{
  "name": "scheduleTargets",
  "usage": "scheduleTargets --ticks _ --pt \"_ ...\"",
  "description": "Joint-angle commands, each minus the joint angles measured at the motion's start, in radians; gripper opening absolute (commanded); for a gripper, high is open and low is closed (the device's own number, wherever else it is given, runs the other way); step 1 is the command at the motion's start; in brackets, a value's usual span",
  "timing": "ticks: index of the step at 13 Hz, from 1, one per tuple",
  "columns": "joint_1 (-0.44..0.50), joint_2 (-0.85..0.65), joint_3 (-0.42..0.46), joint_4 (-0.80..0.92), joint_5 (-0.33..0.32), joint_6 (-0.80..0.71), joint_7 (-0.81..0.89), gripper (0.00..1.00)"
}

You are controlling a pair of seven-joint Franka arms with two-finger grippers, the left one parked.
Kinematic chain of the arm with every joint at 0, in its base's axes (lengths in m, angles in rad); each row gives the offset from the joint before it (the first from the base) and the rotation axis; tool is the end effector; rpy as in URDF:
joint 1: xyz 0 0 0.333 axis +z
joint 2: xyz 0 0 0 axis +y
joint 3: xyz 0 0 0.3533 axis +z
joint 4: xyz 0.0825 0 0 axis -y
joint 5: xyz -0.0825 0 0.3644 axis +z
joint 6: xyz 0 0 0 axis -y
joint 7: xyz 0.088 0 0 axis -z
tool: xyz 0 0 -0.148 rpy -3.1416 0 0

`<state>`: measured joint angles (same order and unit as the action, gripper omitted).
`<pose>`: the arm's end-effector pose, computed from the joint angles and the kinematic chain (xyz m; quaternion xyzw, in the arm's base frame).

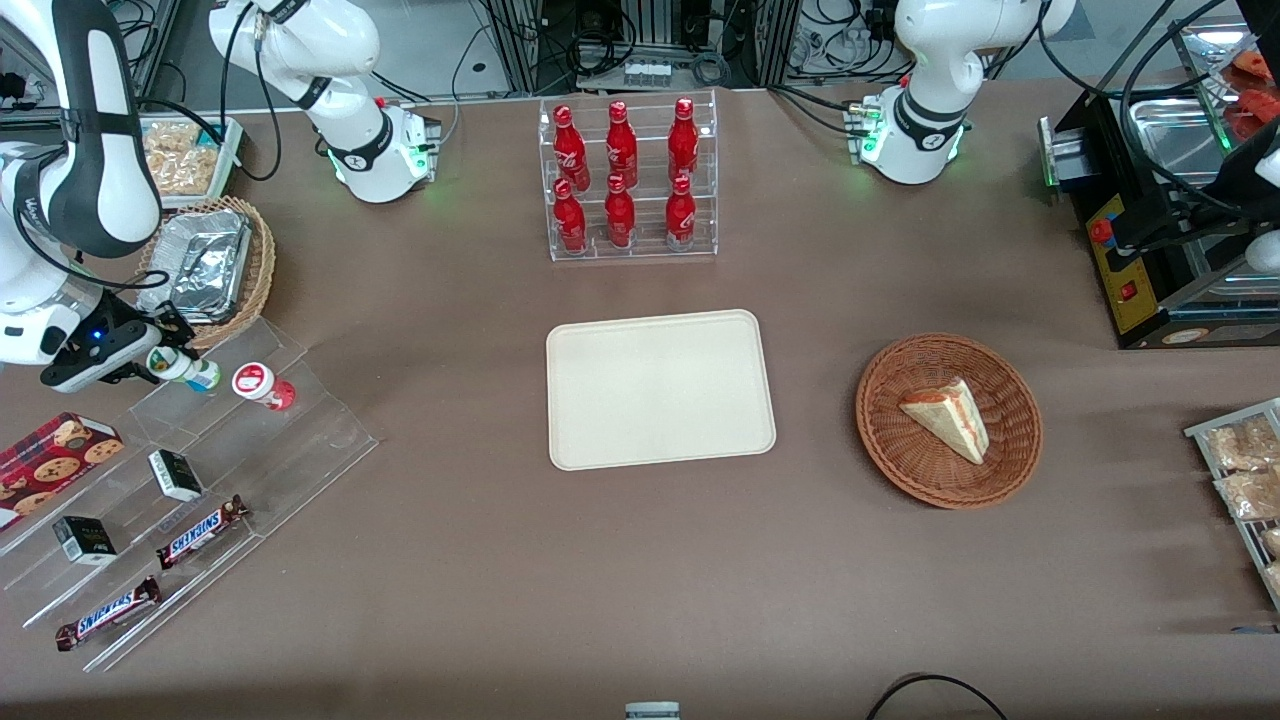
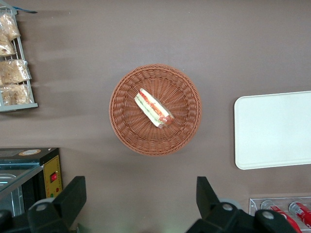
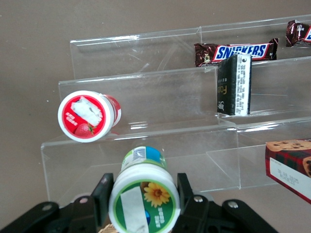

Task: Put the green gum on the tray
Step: 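Lift the gum tub off the display and carry it toward the tray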

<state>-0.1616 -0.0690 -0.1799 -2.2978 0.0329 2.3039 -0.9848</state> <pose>0.4674 -0.1649 0.3921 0.9512 0.3058 0.0407 0.0079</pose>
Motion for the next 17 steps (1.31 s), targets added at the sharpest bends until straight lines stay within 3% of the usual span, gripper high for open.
scheduleTargets --ticks 1,4,9,13,17 --pt "0.004 -0.018 -0.001 -0.012 0.016 0.003 -0.002 0.00" --pt "0.005 -0.031 0.008 0.047 0.016 -0.081 0.002 0.00" --pt "0.007 -0.031 0.097 0.279 0.007 -0.400 0.106 0.00" --pt "0.033 -0.020 0.227 0.412 0.004 -0.559 0.317 0.00" --pt "0.147 0.001 0.319 0.468 0.004 -0.587 0.608 0.00"
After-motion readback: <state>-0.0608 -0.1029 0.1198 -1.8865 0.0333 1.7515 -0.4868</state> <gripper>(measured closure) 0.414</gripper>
